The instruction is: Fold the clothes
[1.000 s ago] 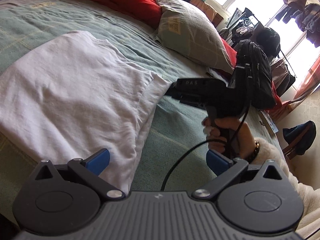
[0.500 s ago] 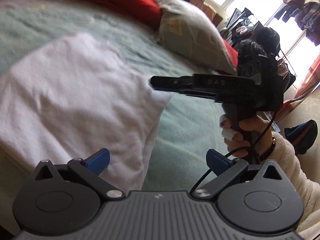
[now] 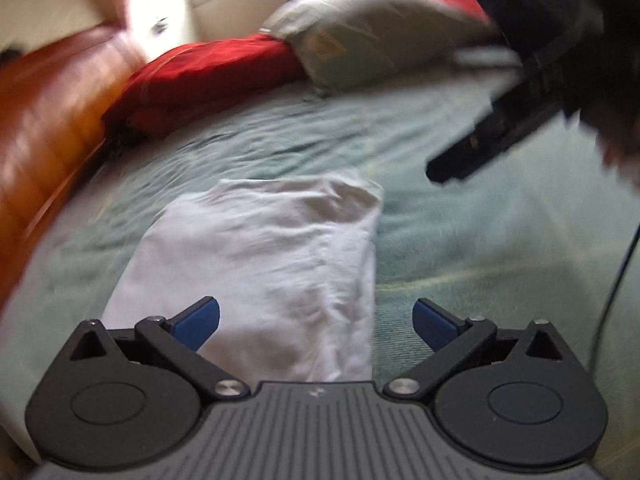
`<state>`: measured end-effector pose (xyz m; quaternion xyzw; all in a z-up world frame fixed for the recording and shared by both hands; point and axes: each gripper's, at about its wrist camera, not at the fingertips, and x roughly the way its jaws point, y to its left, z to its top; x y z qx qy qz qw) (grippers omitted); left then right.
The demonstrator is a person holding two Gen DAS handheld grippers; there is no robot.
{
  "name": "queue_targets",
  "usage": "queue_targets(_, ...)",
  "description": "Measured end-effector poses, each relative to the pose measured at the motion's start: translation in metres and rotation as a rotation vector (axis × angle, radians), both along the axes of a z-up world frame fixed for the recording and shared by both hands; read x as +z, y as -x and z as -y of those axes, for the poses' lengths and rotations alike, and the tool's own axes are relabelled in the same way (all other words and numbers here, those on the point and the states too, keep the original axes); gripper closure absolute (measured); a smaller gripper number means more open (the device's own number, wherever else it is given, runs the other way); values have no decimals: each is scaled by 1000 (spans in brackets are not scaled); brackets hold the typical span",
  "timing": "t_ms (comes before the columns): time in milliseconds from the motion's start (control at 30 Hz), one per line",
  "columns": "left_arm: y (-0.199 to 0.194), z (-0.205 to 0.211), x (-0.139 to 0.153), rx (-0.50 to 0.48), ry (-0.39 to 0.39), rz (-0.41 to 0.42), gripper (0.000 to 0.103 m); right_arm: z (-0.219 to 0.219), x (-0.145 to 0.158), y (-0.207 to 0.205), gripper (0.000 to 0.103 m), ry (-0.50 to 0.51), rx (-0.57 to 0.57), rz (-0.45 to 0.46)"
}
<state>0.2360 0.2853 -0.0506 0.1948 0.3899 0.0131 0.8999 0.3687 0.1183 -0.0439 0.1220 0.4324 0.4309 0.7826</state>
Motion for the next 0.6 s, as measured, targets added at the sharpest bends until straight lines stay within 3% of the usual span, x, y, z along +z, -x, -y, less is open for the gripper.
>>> queue_targets(100, -18, 9, -15, -7, -95, 2, 0, 13, -3, 2, 45, -2, -29, -14)
queue_targets(200, -29, -6, -7, 93, -144, 50, 1, 26, -5, 2, 44, -1, -49, -16)
queue_targets(333, -30, -37, 16, 170, 9, 64, 1, 30, -3, 0, 42, -31, -24, -25)
queue_targets(500, -28, -44, 25, 201, 64, 52, 1, 14, -6, -5, 42, -25, 18, -26)
queue_targets(600, -21, -37, 30, 117, 170, 48, 1, 11, -6, -4, 42, -17, 25, -10)
